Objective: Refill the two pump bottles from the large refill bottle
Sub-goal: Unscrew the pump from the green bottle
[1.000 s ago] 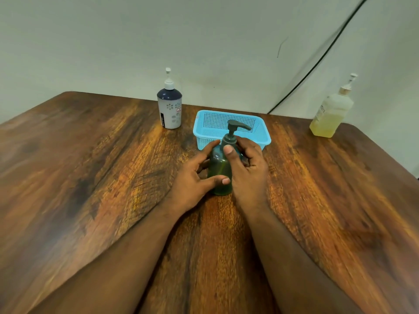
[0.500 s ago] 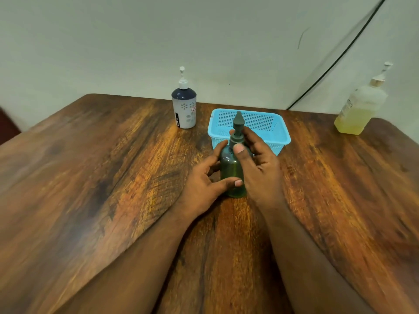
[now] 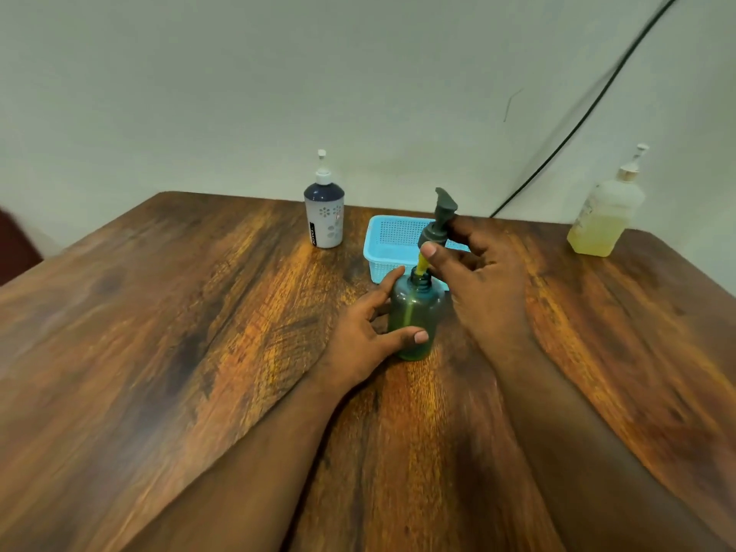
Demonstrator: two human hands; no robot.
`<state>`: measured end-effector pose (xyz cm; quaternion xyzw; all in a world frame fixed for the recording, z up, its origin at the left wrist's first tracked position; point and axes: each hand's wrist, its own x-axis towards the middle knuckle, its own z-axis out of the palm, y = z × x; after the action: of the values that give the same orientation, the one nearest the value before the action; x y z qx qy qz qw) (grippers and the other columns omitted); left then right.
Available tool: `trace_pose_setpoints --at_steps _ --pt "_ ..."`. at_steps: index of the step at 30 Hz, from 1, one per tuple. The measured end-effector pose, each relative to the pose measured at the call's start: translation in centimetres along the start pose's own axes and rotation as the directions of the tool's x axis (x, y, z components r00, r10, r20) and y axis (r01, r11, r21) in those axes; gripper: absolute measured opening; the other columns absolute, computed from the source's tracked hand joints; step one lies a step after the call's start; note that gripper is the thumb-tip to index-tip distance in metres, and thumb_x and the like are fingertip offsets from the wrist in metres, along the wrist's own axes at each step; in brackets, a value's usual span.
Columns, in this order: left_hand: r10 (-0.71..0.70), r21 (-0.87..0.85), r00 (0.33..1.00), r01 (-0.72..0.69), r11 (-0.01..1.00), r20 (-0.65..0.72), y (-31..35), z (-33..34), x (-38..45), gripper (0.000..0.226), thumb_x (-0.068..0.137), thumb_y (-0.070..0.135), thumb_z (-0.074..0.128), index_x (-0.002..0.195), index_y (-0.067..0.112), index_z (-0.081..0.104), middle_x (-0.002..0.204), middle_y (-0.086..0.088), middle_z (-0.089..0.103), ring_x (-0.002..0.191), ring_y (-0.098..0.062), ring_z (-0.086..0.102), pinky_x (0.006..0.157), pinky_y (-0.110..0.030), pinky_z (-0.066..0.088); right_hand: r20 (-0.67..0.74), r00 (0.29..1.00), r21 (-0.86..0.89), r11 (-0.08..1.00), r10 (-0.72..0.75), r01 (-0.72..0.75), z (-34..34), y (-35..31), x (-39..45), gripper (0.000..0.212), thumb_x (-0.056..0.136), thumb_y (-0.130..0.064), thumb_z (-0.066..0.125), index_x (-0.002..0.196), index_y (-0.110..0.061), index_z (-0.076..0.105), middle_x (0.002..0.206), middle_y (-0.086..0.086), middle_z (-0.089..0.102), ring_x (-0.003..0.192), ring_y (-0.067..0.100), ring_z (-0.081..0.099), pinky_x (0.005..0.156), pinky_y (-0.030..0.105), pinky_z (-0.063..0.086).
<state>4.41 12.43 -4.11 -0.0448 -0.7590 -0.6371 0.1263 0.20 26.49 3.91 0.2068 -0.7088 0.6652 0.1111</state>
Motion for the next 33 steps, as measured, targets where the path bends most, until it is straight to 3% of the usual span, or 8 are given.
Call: trace_pose_setpoints --at_steps 3,7,11,15,21,26,29,33 --pt "0.006 -0.009 1.000 -0.006 1.000 -0.006 -0.2 0.2 0.0 0.087 0.076 0.010 0.080 0.145 0.036 0.035 0.142 0.005 0.052 0.124 -0.004 0.054 0.102 -0.029 0.049 0.019 0.998 -0.084 0.995 -0.055 0.057 -0.9 -0.9 0.3 0.036 0.085 -0.018 0.069 0.120 -0.026 0.064 0.117 -0.008 0.067 0.096 0.007 0.068 0.077 0.031 0.059" --pt "0.003 -0.021 1.000 -0.003 1.000 -0.009 -0.5 0.4 0.2 0.089 0.070 0.025 0.085 0.145 0.036 0.038 0.146 0.005 0.050 0.130 -0.011 0.051 0.107 -0.042 0.046 -0.068 0.993 0.039 0.994 -0.097 0.100 -1.3 -2.4 -0.1 0.035 0.084 -0.011 0.070 0.117 -0.019 0.066 0.116 -0.001 0.069 0.095 0.002 0.068 0.074 0.024 0.058" --pt "-0.017 -0.021 1.000 0.017 1.000 0.008 -0.9 0.3 0.4 0.093 0.065 0.035 0.085 0.144 0.043 0.037 0.146 0.006 0.049 0.131 -0.013 0.050 0.106 -0.044 0.046 -0.162 0.979 0.167 0.974 -0.127 0.154 -2.1 -4.4 -0.7 0.034 0.081 -0.004 0.071 0.113 -0.013 0.065 0.106 -0.002 0.072 0.096 0.016 0.070 0.083 0.040 0.058" --pt "-0.012 0.004 1.000 0.012 1.000 0.013 -0.9 0.3 0.5 0.091 0.072 0.026 0.084 0.146 0.041 0.033 0.148 0.005 0.046 0.133 -0.011 0.046 0.108 -0.041 0.045 -0.127 0.968 0.249 0.938 -0.217 0.243 -3.9 -5.8 -1.6 0.036 0.079 0.004 0.069 0.114 -0.001 0.062 0.102 0.001 0.073 0.098 0.019 0.070 0.082 0.037 0.058" --pt "-0.014 -0.039 1.000 0.013 0.999 -0.012 -0.6 -0.1 0.2 0.084 0.070 0.021 0.086 0.124 0.066 0.039 0.147 0.002 0.047 0.130 -0.013 0.050 0.105 -0.039 0.048 0.190 0.927 -0.225 0.905 -0.323 0.361 -6.1 -2.3 -3.4 0.035 0.082 -0.006 0.068 0.117 -0.009 0.063 0.118 -0.001 0.067 0.111 0.008 0.062 0.090 0.033 0.055" --pt "-0.038 -0.031 0.999 0.037 0.999 -0.018 -0.2 -1.8 -0.2 0.089 0.070 0.013 0.085 0.138 0.050 0.041 0.145 0.002 0.049 0.129 -0.015 0.051 0.104 -0.039 0.048 0.644 0.680 -0.410 0.591 -0.351 0.694 -6.7 1.4 -3.3 0.025 0.087 -0.010 0.060 0.112 -0.012 0.064 0.120 0.003 0.065 0.115 0.012 0.059 0.095 0.035 0.051" --pt "-0.051 0.053 0.998 0.052 0.997 -0.024 0.5 -3.3 -0.5 0.086 0.069 0.014 0.086 0.135 0.047 0.042 0.140 0.008 0.051 0.125 -0.013 0.051 0.094 -0.026 0.050 0.794 0.548 -0.405 0.441 -0.265 0.801 -5.7 2.9 -3.5 0.026 0.089 -0.013 0.053 0.112 -0.010 0.063 0.119 0.008 0.066 0.113 0.019 0.061 0.091 0.038 0.053" --pt "-0.099 0.051 0.995 0.101 0.994 -0.030 1.1 -4.7 -0.9 0.081 0.068 0.015 0.087 0.127 0.049 0.043 0.121 0.021 0.052 0.112 -0.007 0.054 0.078 -0.016 0.048 0.887 0.436 -0.388 0.266 -0.154 0.882 -4.6 4.6 -3.7 0.035 0.080 -0.007 0.068 0.114 -0.011 0.061 0.121 0.010 0.065 0.115 0.025 0.060 0.086 0.042 0.056"
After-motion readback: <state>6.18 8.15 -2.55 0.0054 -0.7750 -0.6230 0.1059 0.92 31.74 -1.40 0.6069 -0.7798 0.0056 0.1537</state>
